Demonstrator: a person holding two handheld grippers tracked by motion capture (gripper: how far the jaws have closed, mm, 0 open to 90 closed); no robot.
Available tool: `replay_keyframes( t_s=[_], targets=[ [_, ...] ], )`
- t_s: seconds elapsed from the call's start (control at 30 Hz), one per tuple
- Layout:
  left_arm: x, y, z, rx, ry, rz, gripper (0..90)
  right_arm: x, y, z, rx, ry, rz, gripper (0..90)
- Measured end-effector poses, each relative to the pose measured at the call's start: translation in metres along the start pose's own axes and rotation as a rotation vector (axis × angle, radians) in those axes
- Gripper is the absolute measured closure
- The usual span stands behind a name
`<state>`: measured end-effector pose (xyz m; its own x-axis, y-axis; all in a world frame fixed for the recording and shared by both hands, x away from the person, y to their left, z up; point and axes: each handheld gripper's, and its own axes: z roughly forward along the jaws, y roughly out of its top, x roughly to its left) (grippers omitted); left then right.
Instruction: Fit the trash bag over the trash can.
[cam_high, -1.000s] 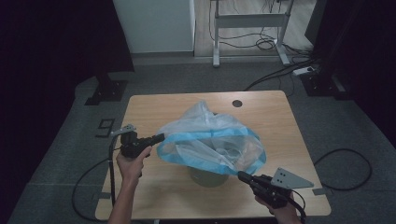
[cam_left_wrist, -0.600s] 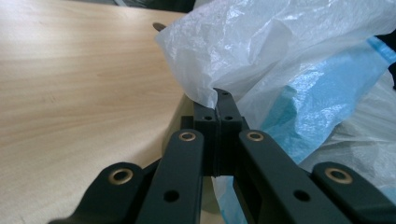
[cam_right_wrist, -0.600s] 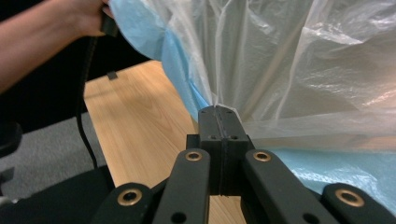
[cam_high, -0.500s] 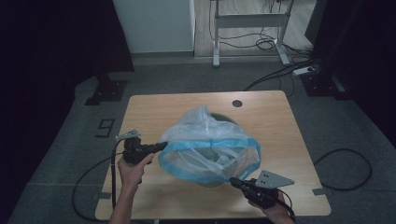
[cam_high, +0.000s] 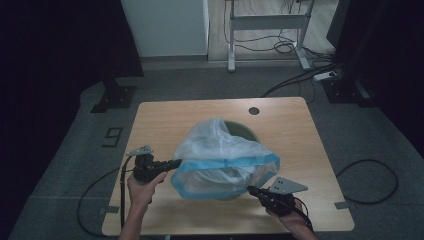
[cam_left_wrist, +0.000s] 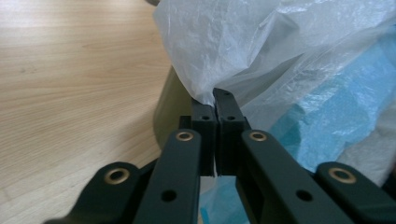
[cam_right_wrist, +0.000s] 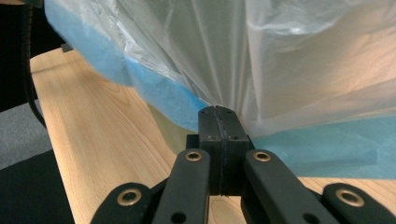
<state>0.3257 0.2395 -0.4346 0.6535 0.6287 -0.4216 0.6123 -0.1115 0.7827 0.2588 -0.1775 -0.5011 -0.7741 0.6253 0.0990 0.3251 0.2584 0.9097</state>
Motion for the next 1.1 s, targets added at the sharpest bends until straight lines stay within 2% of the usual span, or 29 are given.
replay_keyframes(
  t_s=[0.07,0.17,0.23,0.37,0.53,0.67,0.77,0.93,1.0,1.1],
  targets=[
    [-0.005,0.001,-0.005,-0.032,0.013,0.019,72.9,0.001,-0.001,-0.002,-0.013,0.002,0.008,88.6],
    [-0.014,0.001,-0.014,-0.082,0.018,0.064,58.9,0.003,0.001,-0.009,-0.044,0.008,0.012,84.1],
    [-0.02,0.001,-0.021,-0.113,0.036,0.101,48.1,0.006,0.003,-0.014,-0.06,0.008,0.015,82.4],
    [-0.031,0.001,-0.032,-0.154,0.044,0.163,32.2,0.008,0.009,-0.021,-0.083,0.014,0.019,81.1],
    [-0.041,0.002,-0.038,-0.176,0.053,0.21,27.3,0.012,0.016,-0.026,-0.104,0.012,0.015,80.7],
    [-0.047,0.006,-0.038,-0.19,0.087,0.24,25.9,0.013,0.019,-0.027,-0.106,0.011,0.009,80.4],
    [-0.046,0.009,-0.04,-0.213,0.114,0.238,25.3,0.013,0.02,-0.028,-0.106,0.008,0.01,80.4],
    [-0.039,0.008,-0.047,-0.255,0.168,0.2,20.9,0.009,0.019,-0.031,-0.109,0.0,0.024,80.4],
    [-0.038,0.007,-0.048,-0.258,0.163,0.2,21.2,0.008,0.018,-0.031,-0.111,-0.001,0.029,80.4],
    [-0.04,0.01,-0.043,-0.241,0.145,0.228,21.7,0.008,0.018,-0.032,-0.11,-0.002,0.029,80.4]
  ],
)
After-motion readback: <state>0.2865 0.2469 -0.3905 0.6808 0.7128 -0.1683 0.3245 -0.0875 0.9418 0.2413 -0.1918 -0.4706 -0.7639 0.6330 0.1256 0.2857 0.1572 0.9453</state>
